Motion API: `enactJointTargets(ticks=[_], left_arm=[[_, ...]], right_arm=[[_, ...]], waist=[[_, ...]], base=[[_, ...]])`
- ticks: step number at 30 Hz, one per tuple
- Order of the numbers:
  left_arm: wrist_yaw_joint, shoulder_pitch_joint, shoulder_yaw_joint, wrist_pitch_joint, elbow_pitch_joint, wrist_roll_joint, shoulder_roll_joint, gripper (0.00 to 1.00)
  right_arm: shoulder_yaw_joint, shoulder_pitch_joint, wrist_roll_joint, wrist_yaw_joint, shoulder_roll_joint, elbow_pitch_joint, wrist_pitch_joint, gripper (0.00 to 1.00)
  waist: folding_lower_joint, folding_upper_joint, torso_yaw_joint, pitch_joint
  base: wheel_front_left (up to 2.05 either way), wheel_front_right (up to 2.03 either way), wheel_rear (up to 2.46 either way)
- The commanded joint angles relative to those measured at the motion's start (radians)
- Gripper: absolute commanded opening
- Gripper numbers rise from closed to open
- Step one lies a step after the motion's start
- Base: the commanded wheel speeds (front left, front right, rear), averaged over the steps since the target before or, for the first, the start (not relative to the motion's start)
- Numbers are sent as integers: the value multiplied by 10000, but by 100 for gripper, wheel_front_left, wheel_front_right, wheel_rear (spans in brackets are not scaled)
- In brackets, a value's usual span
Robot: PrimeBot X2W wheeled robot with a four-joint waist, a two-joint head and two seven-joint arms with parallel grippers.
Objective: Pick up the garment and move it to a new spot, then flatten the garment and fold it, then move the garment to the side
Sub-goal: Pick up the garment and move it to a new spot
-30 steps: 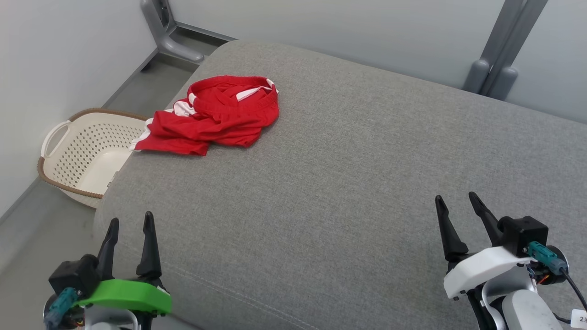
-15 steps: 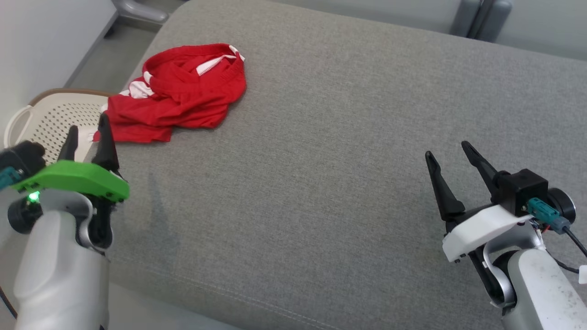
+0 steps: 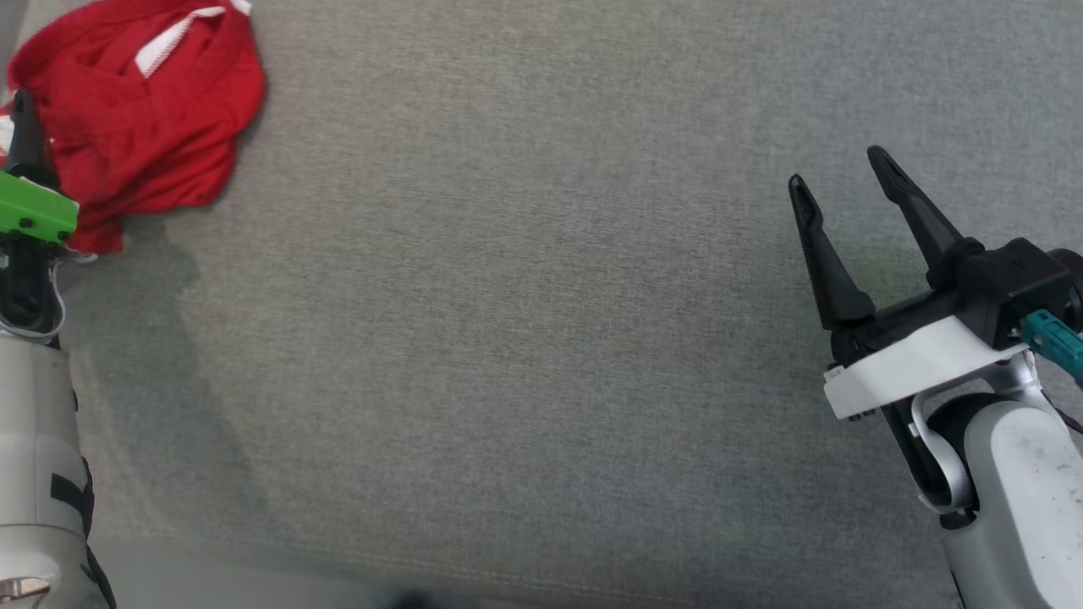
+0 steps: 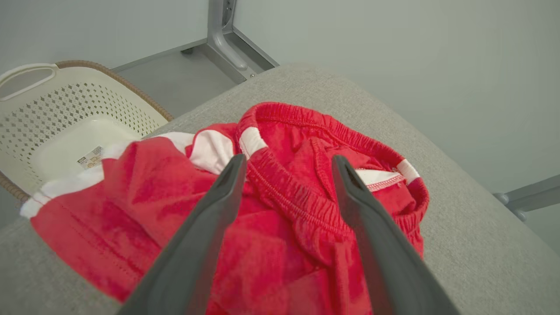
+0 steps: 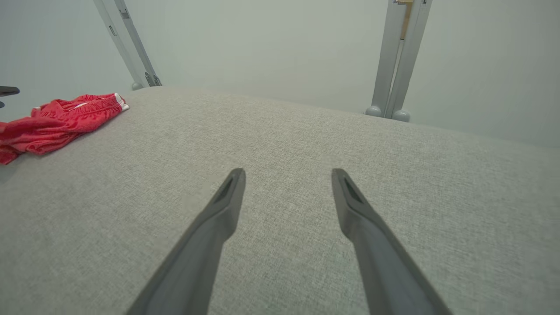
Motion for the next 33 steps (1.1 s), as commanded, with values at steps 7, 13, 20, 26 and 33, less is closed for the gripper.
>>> enactJointTargets(ticks=[7, 13, 20, 26, 33], left_arm=[[246, -608, 295, 305, 757, -451, -30, 100], [440, -484, -57, 1184, 1511, -320, -255, 0], [98, -538, -343, 900, 649, -126, 319, 0], [-68, -650, -978, 936, -908, 92, 550, 0], [-101, -212, -2120, 1375, -3315, 110, -146, 0]], right_arm=[[-50, 45, -74, -15, 100, -221, -184, 100], [50, 2, -14, -15, 241, 33, -381, 100], [403, -95, 259, -15, 548, 872, -908, 100], [676, 63, 608, -15, 920, 1901, -1448, 100], [788, 431, 864, -15, 1172, 2661, -1854, 100]], waist=[[0, 0, -1723, 1563], [0, 0, -1837, 1197], [0, 0, -1903, -169], [0, 0, -2156, -1771], [0, 0, -2731, -3285]], base=[[0, 0, 0], [0, 0, 0], [0, 0, 0], [0, 0, 0], [0, 0, 0]])
